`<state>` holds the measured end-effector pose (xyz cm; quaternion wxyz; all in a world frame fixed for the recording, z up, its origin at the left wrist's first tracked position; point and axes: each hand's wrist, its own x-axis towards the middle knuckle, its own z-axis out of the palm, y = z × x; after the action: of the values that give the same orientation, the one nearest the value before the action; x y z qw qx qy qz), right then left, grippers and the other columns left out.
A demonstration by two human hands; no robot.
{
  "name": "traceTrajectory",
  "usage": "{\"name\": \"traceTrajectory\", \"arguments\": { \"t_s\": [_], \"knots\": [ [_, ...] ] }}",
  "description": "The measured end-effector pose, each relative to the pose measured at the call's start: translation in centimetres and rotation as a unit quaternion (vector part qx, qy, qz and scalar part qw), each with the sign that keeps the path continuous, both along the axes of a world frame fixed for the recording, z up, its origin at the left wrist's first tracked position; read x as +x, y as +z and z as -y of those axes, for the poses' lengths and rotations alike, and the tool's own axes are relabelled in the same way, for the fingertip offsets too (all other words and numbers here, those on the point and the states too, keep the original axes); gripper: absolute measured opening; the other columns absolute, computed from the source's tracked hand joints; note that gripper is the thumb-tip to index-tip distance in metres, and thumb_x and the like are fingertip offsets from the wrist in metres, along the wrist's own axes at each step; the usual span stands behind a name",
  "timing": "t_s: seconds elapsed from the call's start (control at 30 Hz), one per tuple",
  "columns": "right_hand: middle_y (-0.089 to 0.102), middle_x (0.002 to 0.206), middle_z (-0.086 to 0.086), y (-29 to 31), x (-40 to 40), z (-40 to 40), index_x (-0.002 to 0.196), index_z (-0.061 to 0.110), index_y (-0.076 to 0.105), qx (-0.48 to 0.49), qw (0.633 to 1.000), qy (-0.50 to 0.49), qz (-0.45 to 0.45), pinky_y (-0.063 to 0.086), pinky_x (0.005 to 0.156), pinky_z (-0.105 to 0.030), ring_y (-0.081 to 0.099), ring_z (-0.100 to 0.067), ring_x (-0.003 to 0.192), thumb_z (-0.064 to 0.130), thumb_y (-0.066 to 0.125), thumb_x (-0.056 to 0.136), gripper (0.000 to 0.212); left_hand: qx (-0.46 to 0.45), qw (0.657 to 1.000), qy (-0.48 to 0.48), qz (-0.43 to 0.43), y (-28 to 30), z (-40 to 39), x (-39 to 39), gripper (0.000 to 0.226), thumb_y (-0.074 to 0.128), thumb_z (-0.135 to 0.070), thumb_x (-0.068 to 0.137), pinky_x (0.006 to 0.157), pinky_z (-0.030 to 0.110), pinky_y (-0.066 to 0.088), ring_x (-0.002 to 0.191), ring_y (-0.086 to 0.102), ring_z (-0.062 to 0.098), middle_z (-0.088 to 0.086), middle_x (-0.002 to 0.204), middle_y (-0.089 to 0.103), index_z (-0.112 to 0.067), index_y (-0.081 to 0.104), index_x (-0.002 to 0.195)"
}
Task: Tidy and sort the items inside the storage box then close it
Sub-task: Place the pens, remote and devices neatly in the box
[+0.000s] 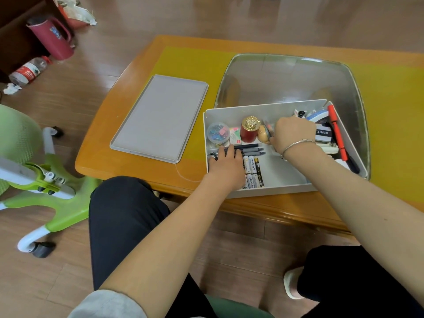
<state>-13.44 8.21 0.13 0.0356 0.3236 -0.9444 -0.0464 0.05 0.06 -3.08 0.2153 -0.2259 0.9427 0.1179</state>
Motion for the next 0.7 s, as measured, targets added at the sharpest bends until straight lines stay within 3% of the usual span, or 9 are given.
{"name": "traceTrajectory", "arguments": {
  "t_s": [0.1,0.2,0.3,0.4,0.5,0.6,0.7],
  "knots": [
    [0.062,0.086,-0.019,0.3,0.1,-0.3,0.083,0.004,0.062,-0.044,0.998,-0.016,0.040,0.035,0.061,-0.031,0.061,-0.036,0.085,0.043,0.043,0.093,0.045,-0.001,1.000,0.001,-0.003,0.2,-0.1,0.1,0.070,0.043,-0.021,0.097,0.114,0.054,0.015,0.147,-0.004,0.035,0.011,0.161,-0.005,-0.011,0.004,0.154],
    [0.053,0.071,-0.018,0.8,-0.2,-1.3,0.072,0.003,0.057,-0.113,0.990,-0.038,0.071,0.035,0.059,-0.032,0.059,-0.037,0.079,0.032,0.050,0.089,0.035,-0.005,1.000,0.001,-0.005,0.3,0.0,0.2,0.068,0.043,-0.022,0.098,0.114,0.053,0.018,0.147,-0.002,0.035,0.012,0.161,-0.003,-0.008,0.006,0.153],
    [0.056,0.065,-0.016,1.4,0.7,-1.7,0.069,0.006,0.063,-0.150,0.985,0.030,0.085,0.042,0.060,-0.033,0.057,-0.037,0.071,0.030,0.054,0.087,0.031,-0.006,1.000,-0.002,-0.007,0.5,-0.1,0.3,0.066,0.043,-0.023,0.099,0.114,0.052,0.019,0.147,0.000,0.034,0.012,0.161,-0.002,-0.007,0.007,0.153],
    [0.067,0.078,-0.016,1.2,1.6,-1.2,0.082,0.008,0.068,-0.120,0.981,0.125,0.088,0.050,0.070,-0.039,0.061,-0.037,0.079,0.037,0.052,0.092,0.035,0.003,1.000,-0.014,-0.019,0.7,0.0,0.6,0.064,0.042,-0.021,0.100,0.114,0.052,0.021,0.147,0.001,0.031,0.011,0.161,-0.001,-0.008,0.008,0.153],
    [0.069,0.085,-0.015,0.2,1.8,-0.3,0.093,0.009,0.067,-0.106,0.974,0.184,0.082,0.047,0.074,-0.039,0.061,-0.036,0.083,0.035,0.049,0.095,0.032,0.019,0.998,-0.031,-0.056,1.1,0.0,1.2,0.052,0.041,-0.020,0.100,0.109,0.050,0.032,0.143,0.020,0.032,0.014,0.157,0.017,-0.008,0.024,0.149],
    [0.067,0.093,-0.012,-1.1,1.8,0.5,0.098,0.013,0.065,-0.076,0.969,0.209,0.107,0.048,0.079,-0.041,0.060,-0.032,0.088,0.026,0.049,0.094,0.021,0.004,0.997,-0.035,-0.073,1.5,-0.4,1.8,0.041,0.038,-0.027,0.101,0.099,0.046,0.042,0.127,0.040,0.029,0.012,0.140,0.040,-0.008,0.038,0.138],
    [0.064,0.101,-0.014,-2.0,1.7,1.2,0.103,0.013,0.063,-0.053,0.968,0.206,0.133,0.049,0.081,-0.044,0.059,-0.033,0.094,0.015,0.046,0.092,0.021,0.006,0.998,-0.022,-0.061,1.6,-0.9,2.1,0.048,0.031,-0.041,0.102,0.097,0.045,0.042,0.126,0.041,0.029,0.011,0.137,0.042,-0.008,0.040,0.137]
  ]
}}
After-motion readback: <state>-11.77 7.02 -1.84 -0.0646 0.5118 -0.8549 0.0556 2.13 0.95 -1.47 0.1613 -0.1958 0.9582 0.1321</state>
